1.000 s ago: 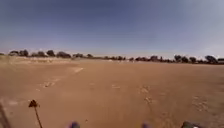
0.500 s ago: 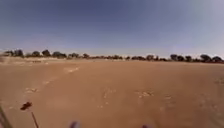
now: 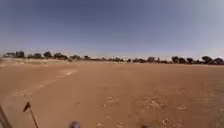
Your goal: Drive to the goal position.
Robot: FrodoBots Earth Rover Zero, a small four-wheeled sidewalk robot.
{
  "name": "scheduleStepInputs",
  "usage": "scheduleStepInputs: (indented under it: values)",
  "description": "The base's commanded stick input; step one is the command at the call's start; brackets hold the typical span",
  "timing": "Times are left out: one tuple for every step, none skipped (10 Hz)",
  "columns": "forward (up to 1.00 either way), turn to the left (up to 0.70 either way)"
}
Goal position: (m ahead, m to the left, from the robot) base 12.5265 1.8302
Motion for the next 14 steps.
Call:
scheduleStepInputs:
  values:
    - [0.7,0.0]
    - [0.7,0.0]
    - [0.7,0.0]
    - [0.7,0.0]
    - [0.7,0.0]
    - [0.7,0.0]
    - [0.7,0.0]
    - [0.7,0.0]
    - [0.7,0.0]
    - [0.7,0.0]
    - [0.7,0.0]
    - [0.7,0.0]
    - [0.7,0.0]
    - [0.7,0.0]
